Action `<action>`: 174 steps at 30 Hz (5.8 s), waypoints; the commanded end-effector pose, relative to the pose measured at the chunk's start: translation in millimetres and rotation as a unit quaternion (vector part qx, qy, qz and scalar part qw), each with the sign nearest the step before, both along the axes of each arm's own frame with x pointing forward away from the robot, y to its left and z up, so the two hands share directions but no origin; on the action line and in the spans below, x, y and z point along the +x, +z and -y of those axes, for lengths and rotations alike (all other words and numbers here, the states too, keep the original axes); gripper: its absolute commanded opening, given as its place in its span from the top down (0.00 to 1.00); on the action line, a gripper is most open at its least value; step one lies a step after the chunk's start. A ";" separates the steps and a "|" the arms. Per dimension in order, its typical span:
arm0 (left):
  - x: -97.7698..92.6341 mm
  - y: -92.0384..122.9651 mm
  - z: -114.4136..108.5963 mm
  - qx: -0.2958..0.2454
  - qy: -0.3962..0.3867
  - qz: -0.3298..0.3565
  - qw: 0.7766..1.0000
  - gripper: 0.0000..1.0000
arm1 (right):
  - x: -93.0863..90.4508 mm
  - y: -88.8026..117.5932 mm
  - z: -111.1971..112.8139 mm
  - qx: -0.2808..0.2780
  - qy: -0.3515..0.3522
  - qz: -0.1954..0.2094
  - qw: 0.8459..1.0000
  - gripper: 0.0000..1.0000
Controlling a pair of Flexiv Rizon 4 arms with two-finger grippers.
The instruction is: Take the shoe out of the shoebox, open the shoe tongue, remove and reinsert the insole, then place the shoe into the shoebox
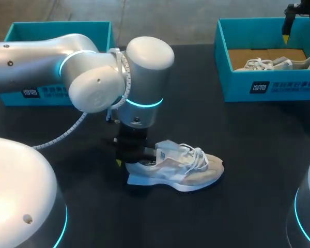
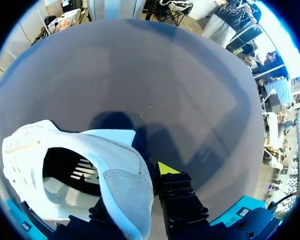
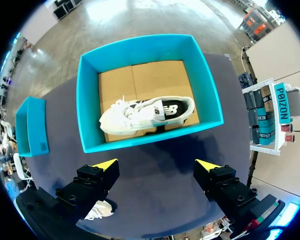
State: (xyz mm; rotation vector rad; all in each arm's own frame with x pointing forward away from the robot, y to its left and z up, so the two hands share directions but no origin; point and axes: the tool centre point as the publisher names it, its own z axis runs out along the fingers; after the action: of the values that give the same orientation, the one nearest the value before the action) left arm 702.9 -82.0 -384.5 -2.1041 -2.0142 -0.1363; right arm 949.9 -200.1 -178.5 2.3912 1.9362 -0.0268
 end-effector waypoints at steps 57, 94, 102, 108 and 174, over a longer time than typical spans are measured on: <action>-26.1 107.9 -43.4 -0.213 0.159 -0.111 0.958 0.00 | -1.0 -0.3 0.5 0.001 0.000 0.001 1.000 0.00; -25.4 123.8 -82.1 -0.351 0.505 -0.259 0.744 0.00 | -1.0 -0.3 0.5 0.001 0.000 0.001 1.000 0.00; -15.0 118.5 -101.6 -0.410 0.618 -0.289 0.605 0.00 | -1.0 -0.3 0.5 0.001 0.000 0.001 1.000 0.00; -23.1 108.3 -101.2 -0.417 0.652 -0.324 0.544 0.00 | -1.0 -0.3 0.5 0.001 0.000 0.001 1.000 0.00; -8.3 23.2 -51.4 -0.405 0.678 -0.320 0.524 0.00 | -49.8 -9.7 -30.0 0.026 -0.056 0.014 0.998 0.00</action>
State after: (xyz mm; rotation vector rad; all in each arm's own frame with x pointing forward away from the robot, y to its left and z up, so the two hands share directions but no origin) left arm 682.4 -20.7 -349.8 0.1002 -2.5864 1.7352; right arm 901.0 -169.6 -188.1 2.5159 1.8107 0.0465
